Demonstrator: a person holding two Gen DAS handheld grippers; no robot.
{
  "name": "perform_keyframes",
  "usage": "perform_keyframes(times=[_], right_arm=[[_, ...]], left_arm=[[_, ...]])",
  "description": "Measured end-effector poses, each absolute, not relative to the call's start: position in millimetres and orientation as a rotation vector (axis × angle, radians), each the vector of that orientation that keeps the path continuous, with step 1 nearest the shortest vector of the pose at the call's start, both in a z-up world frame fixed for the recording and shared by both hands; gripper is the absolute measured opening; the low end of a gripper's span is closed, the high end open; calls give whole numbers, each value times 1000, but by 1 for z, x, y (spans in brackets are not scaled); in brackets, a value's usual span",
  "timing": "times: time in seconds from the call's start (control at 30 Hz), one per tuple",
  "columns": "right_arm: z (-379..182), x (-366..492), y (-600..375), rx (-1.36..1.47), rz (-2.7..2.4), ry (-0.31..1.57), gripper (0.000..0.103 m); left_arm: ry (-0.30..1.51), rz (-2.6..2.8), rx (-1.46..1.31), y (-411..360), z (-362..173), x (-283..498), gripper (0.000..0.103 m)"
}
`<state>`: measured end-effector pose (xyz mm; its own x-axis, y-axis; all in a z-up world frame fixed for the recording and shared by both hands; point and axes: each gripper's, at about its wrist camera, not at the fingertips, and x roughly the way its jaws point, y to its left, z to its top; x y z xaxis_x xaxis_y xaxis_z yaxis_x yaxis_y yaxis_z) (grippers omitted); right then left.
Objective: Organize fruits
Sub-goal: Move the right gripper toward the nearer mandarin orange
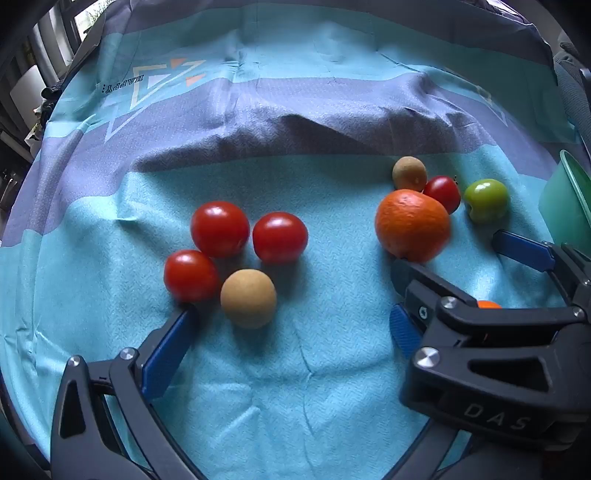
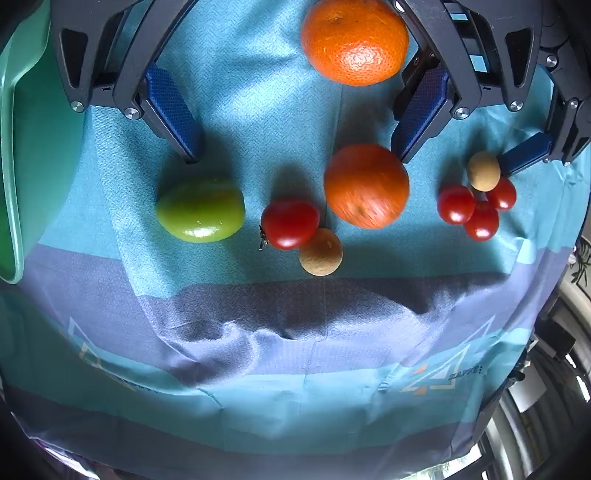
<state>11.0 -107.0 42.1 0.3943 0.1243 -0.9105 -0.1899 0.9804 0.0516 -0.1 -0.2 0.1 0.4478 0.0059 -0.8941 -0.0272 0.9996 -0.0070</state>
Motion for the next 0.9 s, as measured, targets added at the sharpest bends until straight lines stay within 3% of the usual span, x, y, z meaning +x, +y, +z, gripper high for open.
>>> perform_keyframes(times=[0.47,0.53,0.6,0.67,0.9], right_arm=[[42,14,-104,-69,194,1156,103],[43,14,-104,-67,206,1153,103],[45,13,-108,-43,232,1141,97],[52,9,-111,-33,276,1121,89],[100,-17,-122,-24,333,924,89]], left_arm=[[1106,16,-24,-1,0,-1,103],[1094,12,-28,1,3,-3,96],[1070,16,-34,0,8,-4,77],[1057,15,-52,1,15,-8,77],[866,-26,-75,0,57,-39,77]])
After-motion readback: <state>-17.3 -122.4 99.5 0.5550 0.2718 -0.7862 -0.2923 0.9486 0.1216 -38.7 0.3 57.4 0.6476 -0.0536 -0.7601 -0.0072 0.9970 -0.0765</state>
